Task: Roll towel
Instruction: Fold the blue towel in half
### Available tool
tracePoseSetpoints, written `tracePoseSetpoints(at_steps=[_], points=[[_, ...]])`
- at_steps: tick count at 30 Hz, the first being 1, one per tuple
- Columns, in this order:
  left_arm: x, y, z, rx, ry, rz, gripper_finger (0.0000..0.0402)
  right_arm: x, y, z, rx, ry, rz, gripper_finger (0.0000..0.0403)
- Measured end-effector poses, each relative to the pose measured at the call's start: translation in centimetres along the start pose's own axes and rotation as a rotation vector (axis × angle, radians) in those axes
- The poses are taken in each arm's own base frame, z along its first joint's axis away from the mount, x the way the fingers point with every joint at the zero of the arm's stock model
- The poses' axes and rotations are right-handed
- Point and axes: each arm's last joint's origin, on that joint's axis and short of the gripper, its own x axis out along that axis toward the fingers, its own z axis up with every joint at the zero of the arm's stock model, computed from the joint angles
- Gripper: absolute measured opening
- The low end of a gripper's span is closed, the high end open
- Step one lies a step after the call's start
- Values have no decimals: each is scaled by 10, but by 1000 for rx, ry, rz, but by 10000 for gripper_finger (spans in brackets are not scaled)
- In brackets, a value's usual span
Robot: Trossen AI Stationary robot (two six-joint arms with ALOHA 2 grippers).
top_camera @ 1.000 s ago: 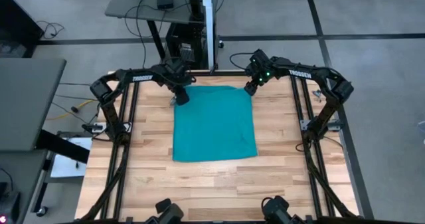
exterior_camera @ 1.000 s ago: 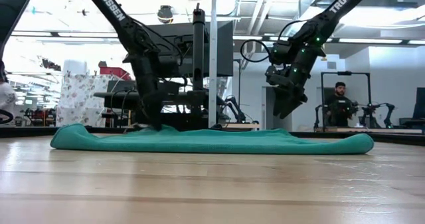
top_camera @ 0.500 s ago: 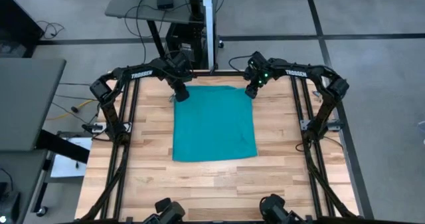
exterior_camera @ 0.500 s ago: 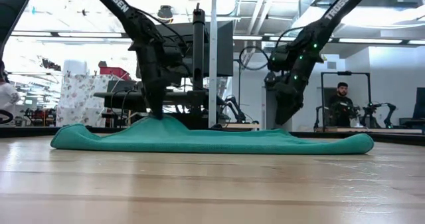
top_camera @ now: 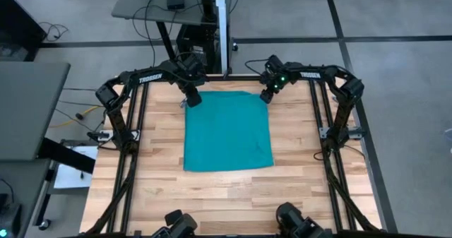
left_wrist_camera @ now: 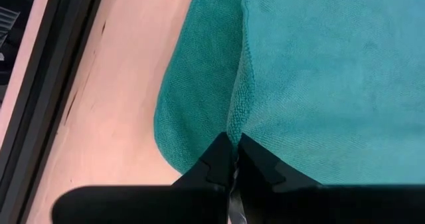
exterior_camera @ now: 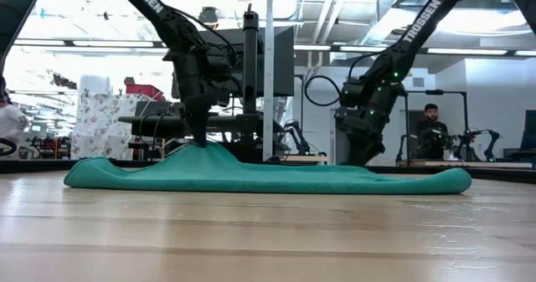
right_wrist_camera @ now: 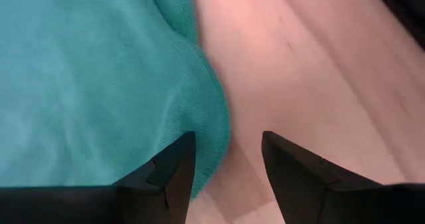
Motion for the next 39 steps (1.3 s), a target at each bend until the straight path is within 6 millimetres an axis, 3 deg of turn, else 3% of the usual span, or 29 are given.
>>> tracePoseSetpoints(at_steps=[7, 14, 23, 28, 33, 39], points=[[0, 0, 0, 0, -2, 1, 0, 0, 1, 0, 6, -6, 48, 118], [0, 0, 0, 0, -2, 1, 0, -1, 1, -2, 9, 6, 58, 10], [0, 0, 0, 1, -2, 1, 0, -9, -5, 0, 53, 30, 75, 1], [0, 0, 0, 0, -2, 1, 0, -26, -23, 0, 245, 43, 118, 23], [0, 0, 0, -9, -2, 1, 0, -30, -43, -14, 412, 21, 197, 102], [0, 0, 0, -10, -2, 1, 0, -16, -32, -20, 403, 37, 221, 197]])
